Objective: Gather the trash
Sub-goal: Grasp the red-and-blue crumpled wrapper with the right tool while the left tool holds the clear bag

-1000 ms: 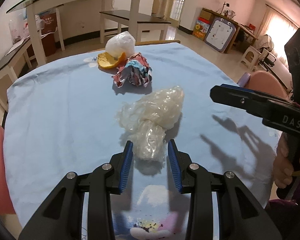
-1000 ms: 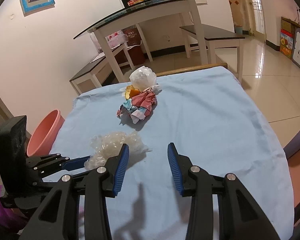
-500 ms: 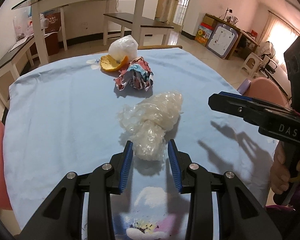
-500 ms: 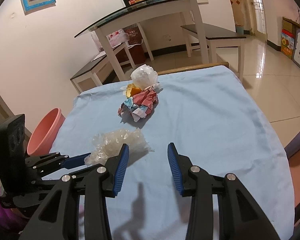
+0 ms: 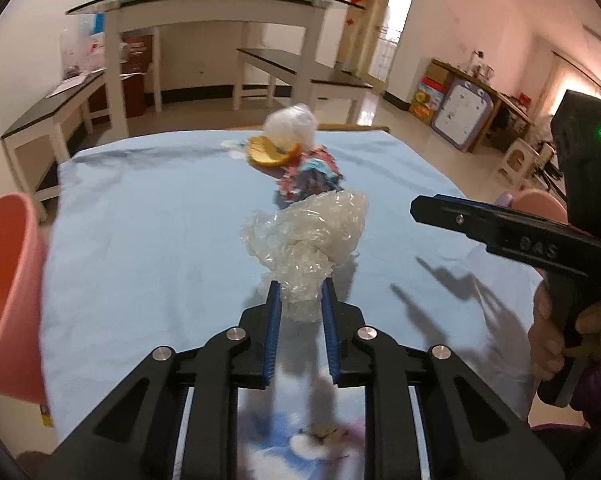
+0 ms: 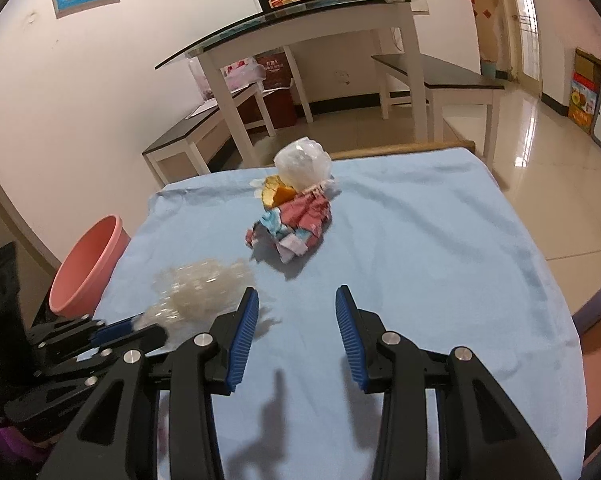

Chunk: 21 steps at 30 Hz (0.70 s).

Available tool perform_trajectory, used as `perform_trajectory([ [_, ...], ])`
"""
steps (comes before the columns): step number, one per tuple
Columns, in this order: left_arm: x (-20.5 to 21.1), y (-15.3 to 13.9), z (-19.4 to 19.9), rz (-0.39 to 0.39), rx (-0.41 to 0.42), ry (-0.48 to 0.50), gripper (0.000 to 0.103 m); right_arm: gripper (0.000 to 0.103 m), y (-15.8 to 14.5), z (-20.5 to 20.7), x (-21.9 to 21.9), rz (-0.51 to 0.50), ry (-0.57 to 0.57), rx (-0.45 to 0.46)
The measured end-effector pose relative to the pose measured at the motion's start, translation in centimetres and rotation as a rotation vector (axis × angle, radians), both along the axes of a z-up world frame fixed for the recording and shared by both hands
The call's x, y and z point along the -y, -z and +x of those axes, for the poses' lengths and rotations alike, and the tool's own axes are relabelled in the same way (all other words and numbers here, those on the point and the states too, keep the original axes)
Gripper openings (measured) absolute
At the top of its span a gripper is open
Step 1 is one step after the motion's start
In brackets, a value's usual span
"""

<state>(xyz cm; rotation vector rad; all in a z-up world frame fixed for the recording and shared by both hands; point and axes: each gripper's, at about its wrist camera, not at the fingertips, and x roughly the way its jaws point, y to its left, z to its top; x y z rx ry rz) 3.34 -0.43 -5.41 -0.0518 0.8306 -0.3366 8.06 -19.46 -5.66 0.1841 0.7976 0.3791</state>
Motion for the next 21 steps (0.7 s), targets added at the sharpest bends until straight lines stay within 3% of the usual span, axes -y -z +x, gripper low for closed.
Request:
perform_trajectory([
  [9, -4.0, -0.7, -1.1, -0.021, 0.003, -0.125, 0.020, 0.044, 0.5, 4.2, -3.2, -0.041, -0.024, -0.009],
  [21, -5.7, 0.0, -1.1, -0.047, -0.015, -0.164, 0.020, 0.048, 3.1, 8.7, -4.8, -0.098, 0.021, -0.079],
])
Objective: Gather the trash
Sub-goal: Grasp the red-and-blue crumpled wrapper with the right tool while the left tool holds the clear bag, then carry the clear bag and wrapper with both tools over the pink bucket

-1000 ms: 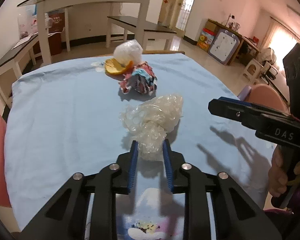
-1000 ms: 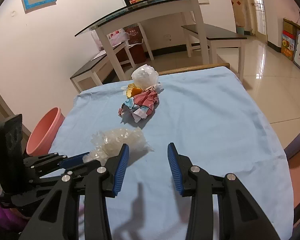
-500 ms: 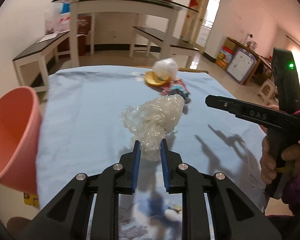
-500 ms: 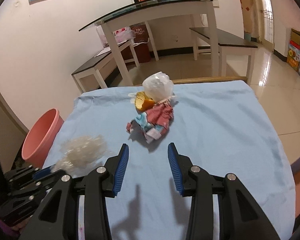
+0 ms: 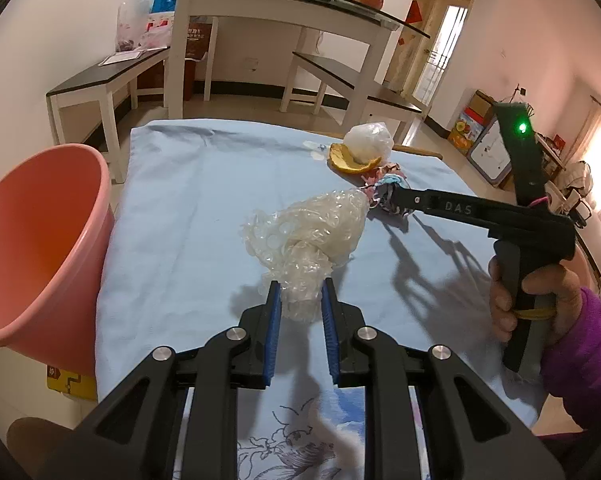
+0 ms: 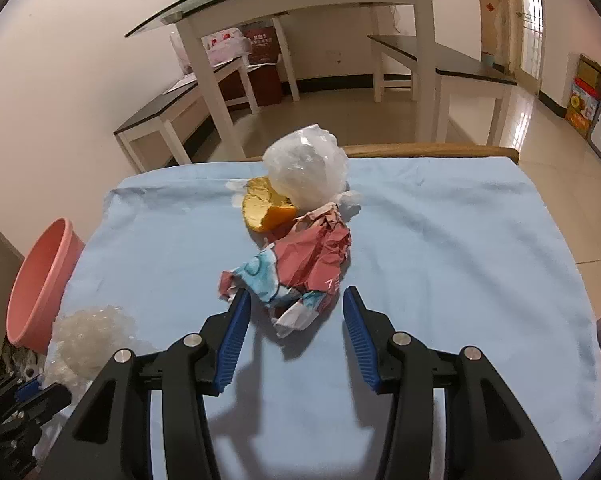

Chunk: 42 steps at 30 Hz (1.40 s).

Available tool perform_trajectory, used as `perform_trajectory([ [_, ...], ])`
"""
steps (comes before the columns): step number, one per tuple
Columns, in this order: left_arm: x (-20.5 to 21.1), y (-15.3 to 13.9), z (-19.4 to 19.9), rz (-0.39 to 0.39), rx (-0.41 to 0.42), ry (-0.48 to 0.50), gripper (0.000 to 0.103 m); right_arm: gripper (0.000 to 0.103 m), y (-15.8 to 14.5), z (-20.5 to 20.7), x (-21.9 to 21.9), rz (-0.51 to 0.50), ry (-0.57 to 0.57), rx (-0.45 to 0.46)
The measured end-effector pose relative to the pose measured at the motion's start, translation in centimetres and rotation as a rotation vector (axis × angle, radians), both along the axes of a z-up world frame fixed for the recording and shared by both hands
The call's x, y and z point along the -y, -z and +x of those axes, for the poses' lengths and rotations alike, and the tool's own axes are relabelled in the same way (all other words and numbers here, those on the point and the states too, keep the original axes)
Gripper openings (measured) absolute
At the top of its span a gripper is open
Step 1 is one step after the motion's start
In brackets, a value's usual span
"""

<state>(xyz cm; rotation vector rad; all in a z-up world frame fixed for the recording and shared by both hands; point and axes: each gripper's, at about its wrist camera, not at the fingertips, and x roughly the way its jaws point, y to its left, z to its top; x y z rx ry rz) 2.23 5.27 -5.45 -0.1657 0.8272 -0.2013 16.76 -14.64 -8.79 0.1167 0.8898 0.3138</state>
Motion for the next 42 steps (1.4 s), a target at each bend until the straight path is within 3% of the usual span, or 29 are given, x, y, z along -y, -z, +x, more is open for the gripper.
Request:
perform_trajectory([
  [8, -0.2, -0.1, -0.1, -0.006, 0.006, -0.015, 0.020, 0.021, 0.2, -0.3, 0.2, 0.009, -0.009, 0.007],
  [27, -0.2, -2.8, -2.7, 0.000, 0.103, -0.039, 0.020, 0.021, -3.9, -8.3, 0.6, 0.054, -0.083, 0.088],
  [36, -1.9, -4.5, -4.6, 0.038, 0.158, -0.128, 0.020, 0.021, -6.0, -9.3, -3.8, 0.058, -0.191, 0.144],
  [42, -5.2, -4.9, -5.3, 0.041, 0.166, -0.225, 0.020, 0.021, -6.9, -9.0, -8.0, 0.055, -0.281, 0.165],
])
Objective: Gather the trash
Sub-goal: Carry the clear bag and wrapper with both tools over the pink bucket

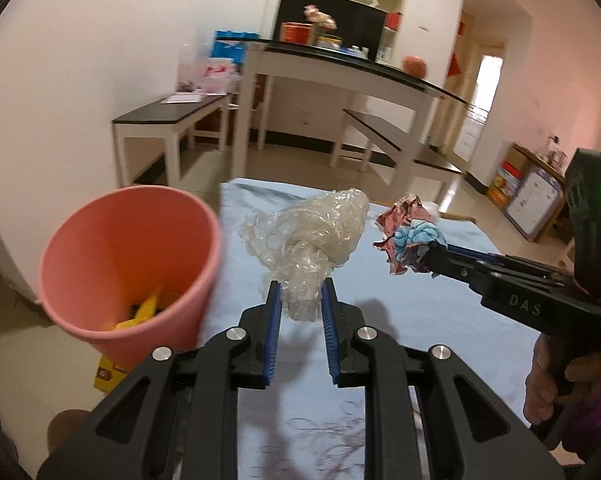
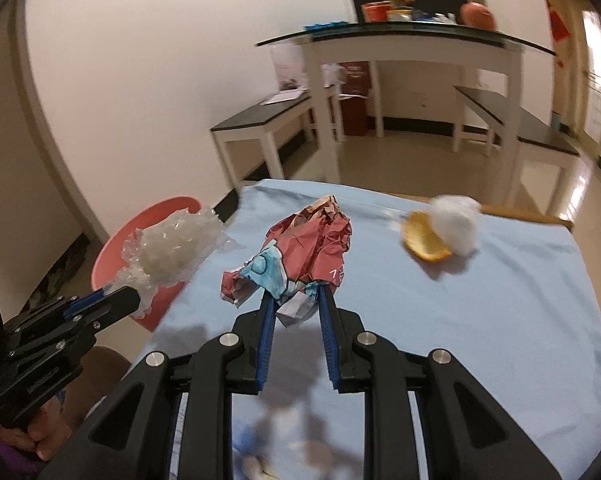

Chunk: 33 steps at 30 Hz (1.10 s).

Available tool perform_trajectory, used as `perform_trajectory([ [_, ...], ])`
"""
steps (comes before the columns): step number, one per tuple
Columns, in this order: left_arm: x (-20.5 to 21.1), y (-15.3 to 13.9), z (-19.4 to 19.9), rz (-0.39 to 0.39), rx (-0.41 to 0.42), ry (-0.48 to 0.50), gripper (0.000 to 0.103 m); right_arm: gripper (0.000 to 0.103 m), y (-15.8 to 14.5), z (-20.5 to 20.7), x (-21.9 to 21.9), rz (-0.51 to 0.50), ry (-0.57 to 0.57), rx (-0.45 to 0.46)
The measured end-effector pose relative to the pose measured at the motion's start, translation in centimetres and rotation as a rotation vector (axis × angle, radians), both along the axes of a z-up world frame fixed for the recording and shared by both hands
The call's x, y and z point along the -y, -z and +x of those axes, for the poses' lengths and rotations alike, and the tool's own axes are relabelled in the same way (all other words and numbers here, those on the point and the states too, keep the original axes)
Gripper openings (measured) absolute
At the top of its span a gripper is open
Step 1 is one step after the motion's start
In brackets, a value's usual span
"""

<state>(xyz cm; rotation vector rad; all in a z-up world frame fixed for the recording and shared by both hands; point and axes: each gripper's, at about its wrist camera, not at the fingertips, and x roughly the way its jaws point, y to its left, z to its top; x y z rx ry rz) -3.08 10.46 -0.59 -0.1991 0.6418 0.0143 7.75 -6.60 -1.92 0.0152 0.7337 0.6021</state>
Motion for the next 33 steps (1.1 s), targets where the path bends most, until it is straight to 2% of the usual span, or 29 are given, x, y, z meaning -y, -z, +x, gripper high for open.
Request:
perform_trajectory([
  [10, -6.6, 0.3, -0.5, -0.014, -0.010, -0.189, 0.020, 0.021, -0.5, 0.8, -7.7, -0.002, -0.131, 0.010],
  [16, -9.7, 1.1, -0.8, -0.017, -0.029, -0.265, 0.020, 0.021, -0.2, 0.8, -12.1, -0.016, -0.205, 0.011],
  [22, -11.7, 2.1, -0.8, -0.023, -0.061, -0.313, 0.020, 0.022, 0.4, 0.6, -16.3, -0.044, -0.276, 0.017],
  [31, -13.0, 3.2, -0.7, -0.017, -0.086, -0.352, 0.020, 0.022, 1.6, 1.4, -19.0, -0.061, -0.311, -0.006],
  [33, -13.1, 3.4, -0.5, -0.017, -0.091, -0.358, 0.024, 0.022, 1.9, 1.5, -19.3, -0.066, -0.314, -0.011],
])
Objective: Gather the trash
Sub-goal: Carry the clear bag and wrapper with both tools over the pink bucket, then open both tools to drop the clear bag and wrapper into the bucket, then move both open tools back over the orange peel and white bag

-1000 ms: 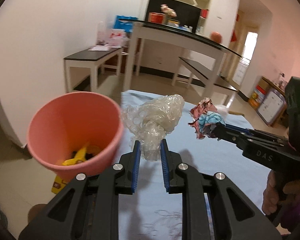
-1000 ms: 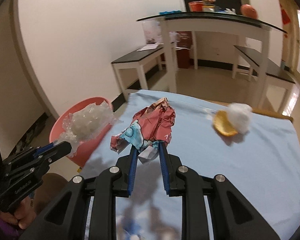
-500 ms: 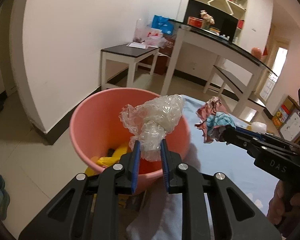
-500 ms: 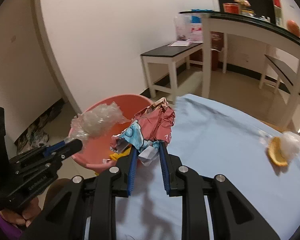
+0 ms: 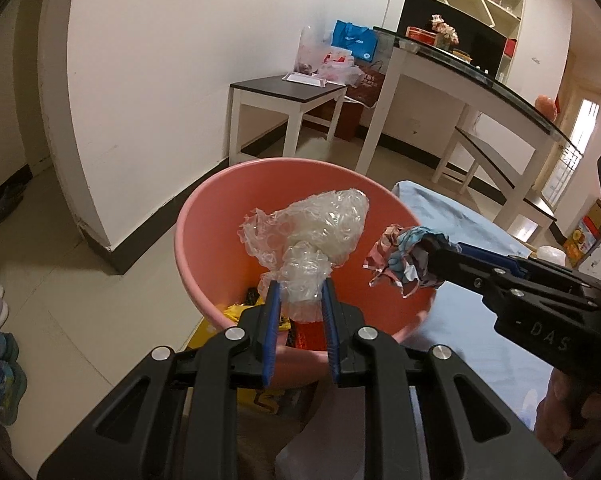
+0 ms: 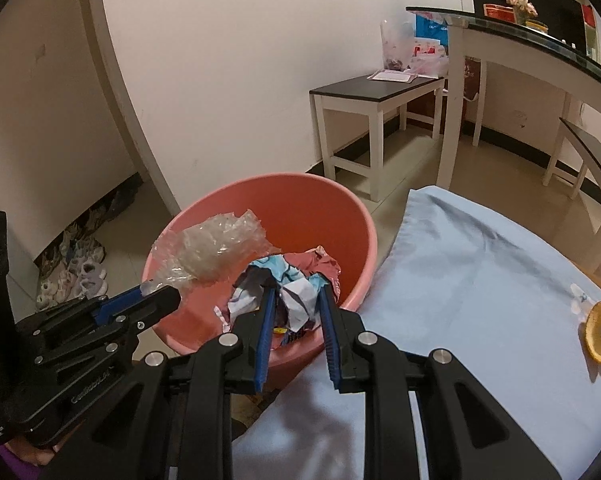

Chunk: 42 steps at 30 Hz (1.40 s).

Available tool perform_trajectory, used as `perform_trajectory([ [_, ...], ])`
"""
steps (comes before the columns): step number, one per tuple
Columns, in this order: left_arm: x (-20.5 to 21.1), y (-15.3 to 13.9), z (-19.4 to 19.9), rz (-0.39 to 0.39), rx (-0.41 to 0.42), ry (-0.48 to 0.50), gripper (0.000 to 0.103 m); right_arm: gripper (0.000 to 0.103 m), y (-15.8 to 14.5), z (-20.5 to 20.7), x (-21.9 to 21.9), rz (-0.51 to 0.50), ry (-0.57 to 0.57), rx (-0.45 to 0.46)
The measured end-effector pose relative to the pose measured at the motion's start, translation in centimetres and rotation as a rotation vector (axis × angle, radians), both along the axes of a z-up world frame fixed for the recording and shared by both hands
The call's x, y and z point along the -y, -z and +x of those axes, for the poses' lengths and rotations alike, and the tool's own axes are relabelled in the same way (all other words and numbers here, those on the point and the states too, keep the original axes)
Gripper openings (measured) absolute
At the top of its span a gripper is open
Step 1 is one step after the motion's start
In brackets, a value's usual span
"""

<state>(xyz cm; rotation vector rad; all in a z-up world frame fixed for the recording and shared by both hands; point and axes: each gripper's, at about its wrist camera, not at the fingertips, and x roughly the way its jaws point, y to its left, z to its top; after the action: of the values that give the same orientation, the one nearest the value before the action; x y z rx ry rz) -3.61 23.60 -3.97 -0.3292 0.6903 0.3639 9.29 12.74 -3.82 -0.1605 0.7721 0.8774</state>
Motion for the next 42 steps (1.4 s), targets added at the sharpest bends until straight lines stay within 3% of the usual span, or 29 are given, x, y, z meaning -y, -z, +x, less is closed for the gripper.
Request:
perform_trajectory([
  [6, -0.4, 0.3, 0.1, -0.011, -0.011, -0.018, 0.041, 0.029, 0.6, 0.6, -0.5, -0.002, -0.004, -0.017],
  [25, 0.9, -0.3, 0.1, -0.010, -0.008, 0.017, 0.041, 0.039, -0.2, -0.3, 2.5, 0.036, 0.029, -0.028],
  [42, 6.2, -2.2, 0.5, 0.049, 0.000, 0.112, 0.041, 0.044, -0.5, -0.6, 11.2, 0.069, 0.172, -0.071],
])
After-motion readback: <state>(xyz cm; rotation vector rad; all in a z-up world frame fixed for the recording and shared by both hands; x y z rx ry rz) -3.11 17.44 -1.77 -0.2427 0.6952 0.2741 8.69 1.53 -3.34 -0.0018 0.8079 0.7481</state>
